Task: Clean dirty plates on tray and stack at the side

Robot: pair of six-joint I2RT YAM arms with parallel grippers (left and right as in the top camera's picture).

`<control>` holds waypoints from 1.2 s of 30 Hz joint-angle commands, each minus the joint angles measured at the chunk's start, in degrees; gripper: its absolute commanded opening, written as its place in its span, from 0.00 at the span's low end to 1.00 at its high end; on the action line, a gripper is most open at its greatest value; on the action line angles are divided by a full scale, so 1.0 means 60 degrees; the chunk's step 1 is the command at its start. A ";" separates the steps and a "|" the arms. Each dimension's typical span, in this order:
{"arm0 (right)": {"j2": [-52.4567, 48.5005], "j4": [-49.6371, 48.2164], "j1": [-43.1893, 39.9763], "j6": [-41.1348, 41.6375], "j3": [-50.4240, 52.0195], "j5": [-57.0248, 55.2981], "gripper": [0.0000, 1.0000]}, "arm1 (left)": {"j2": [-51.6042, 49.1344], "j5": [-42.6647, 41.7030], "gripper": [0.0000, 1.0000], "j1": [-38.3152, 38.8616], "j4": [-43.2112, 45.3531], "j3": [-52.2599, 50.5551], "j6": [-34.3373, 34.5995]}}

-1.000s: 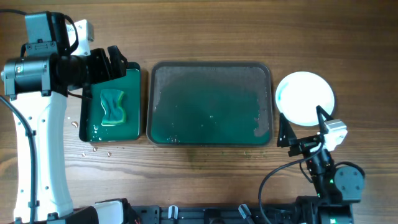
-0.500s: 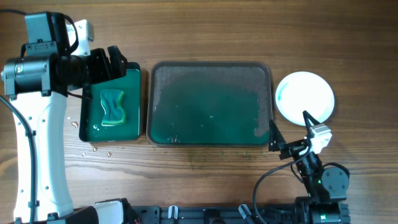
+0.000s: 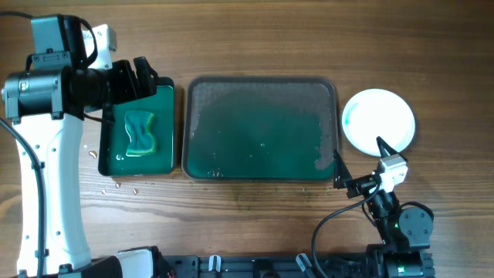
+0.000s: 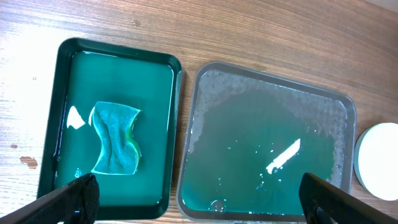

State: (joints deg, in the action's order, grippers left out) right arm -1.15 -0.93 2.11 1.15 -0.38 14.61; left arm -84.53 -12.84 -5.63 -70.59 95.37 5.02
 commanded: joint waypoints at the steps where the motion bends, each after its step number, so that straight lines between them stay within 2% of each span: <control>1: 0.0157 -0.0055 0.0040 -0.0168 0.0015 0.0153 1.00 | -0.0036 -0.0138 1.00 0.0025 0.0004 0.0000 0.0022; 9: 0.0157 -0.0055 0.0040 -0.0168 0.0015 0.0149 1.00 | 0.0051 -0.0135 1.00 0.0022 0.0004 -0.0004 0.0022; 14: 0.0157 -0.0055 0.0040 -0.0168 0.0015 0.0153 1.00 | 0.1668 0.0586 1.00 0.0623 0.0484 -0.1035 -0.0047; 16: 0.0157 -0.0055 0.0040 -0.0168 0.0015 0.0153 1.00 | 0.2725 0.0583 1.00 0.0801 0.1625 -0.2255 -0.0044; 21: 0.0157 -0.0055 0.0040 -0.0168 0.0015 0.0153 1.00 | 0.6550 0.0546 1.00 0.1089 0.6451 -0.7435 -0.0047; 27: 0.0157 -0.0055 0.0040 -0.0171 0.0015 0.0149 1.00 | 1.0568 0.0634 1.00 0.1140 1.0418 -1.2313 -0.0419; 30: 0.0157 -0.0055 0.0040 -0.0168 0.0015 0.0153 1.00 | 1.2094 0.0925 1.00 0.1282 1.1347 -1.3883 -0.0590; 36: 0.0157 -0.0055 0.0040 -0.0164 0.0015 0.0149 1.00 | 1.3475 0.1410 1.00 0.1464 1.1449 -1.5063 -0.0790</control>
State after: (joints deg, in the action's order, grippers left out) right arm -0.73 -0.95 2.11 1.13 -0.36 14.61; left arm -6.24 -6.57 2.76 -2.52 6.83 2.68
